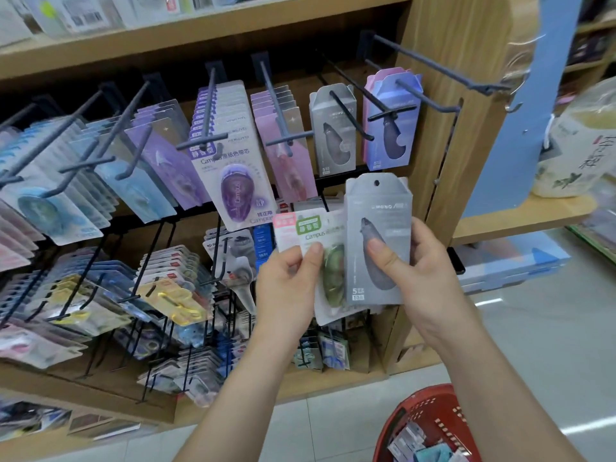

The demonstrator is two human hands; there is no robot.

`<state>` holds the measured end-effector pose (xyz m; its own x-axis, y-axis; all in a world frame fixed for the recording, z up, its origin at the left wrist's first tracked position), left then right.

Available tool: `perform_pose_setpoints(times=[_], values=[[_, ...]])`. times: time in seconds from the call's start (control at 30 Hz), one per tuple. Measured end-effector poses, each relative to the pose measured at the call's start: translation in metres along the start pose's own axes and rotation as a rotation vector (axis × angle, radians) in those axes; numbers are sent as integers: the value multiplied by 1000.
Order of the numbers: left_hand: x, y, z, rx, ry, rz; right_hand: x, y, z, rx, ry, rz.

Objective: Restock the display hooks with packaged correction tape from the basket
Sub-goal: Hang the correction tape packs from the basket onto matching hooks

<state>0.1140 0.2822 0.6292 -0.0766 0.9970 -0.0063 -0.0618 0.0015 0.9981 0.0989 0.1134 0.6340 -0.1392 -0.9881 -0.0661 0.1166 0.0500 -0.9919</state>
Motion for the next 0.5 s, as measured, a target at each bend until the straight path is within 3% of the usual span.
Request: perform_pose_setpoints(times=[0.07, 0.27, 0.5], values=[[4, 0, 2, -30, 36, 7, 8, -5, 9, 30, 50, -14], [7, 8, 4, -45, 34, 33, 7, -28, 34, 134, -27, -31], [18, 12, 3, -46, 23, -3, 3, -24, 44, 109, -30, 3]])
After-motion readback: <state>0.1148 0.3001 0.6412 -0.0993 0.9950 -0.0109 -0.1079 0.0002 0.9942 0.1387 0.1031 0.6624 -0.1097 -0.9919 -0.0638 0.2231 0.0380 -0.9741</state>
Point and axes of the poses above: each hand's wrist, its own z-axis towards the middle knuckle, its own x-axis out of the back of the hand, y = z × x, the point moved 3 cm from there along z, towards the middle knuckle, and after that the axes turned 10 degrees about -z, right-handed, at the moved point
